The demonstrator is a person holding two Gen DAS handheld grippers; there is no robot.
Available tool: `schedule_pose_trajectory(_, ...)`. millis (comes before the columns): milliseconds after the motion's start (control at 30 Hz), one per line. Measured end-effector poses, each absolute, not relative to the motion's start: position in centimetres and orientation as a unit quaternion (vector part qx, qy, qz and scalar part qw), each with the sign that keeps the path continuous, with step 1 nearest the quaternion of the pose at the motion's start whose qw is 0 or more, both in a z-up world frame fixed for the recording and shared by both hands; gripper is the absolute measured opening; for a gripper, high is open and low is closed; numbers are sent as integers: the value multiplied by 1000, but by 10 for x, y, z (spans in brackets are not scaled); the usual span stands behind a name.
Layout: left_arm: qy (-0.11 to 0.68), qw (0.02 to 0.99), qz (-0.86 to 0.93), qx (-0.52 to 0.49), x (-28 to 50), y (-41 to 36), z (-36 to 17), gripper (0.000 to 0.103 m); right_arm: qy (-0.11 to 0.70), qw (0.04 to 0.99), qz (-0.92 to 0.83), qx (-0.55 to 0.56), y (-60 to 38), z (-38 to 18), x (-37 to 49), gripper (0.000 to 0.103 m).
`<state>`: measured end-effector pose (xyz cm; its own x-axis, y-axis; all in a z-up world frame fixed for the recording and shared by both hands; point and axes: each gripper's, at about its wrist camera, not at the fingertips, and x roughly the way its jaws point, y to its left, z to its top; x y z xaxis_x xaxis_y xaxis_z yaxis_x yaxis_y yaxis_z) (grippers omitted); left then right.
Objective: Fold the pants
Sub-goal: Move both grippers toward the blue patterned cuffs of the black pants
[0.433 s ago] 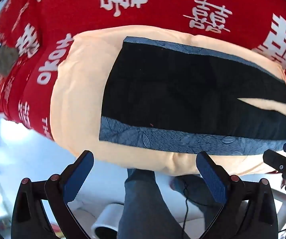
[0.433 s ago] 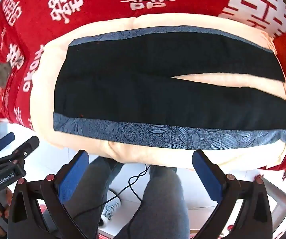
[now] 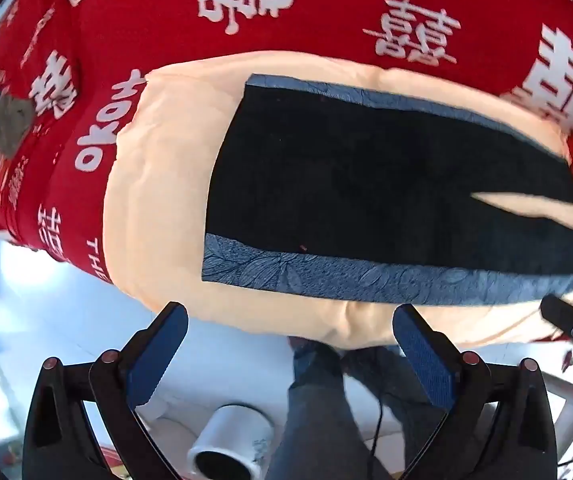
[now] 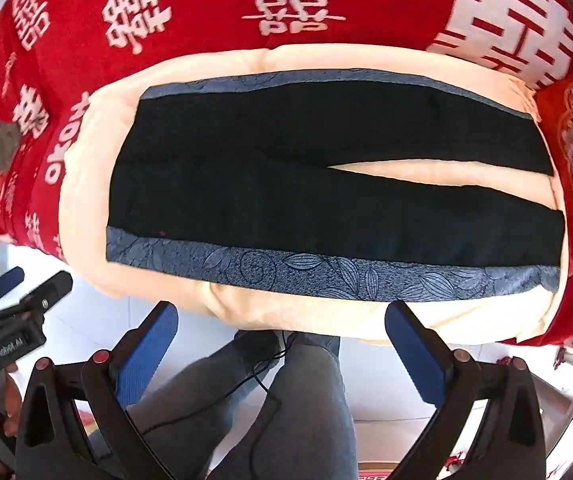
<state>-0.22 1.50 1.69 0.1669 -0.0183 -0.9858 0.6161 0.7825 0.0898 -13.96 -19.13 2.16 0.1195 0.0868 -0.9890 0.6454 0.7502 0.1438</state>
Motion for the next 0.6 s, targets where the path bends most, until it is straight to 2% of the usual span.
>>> schedule_pose_trajectory(333,562,730,-257,293,14,0,33,103,612,687,-245,307,-174,23,-132,103)
schedule_pose_trajectory(600,555,715,-285,316,18,-7,29,103,609,673,-269,322,-165,20,-135,103)
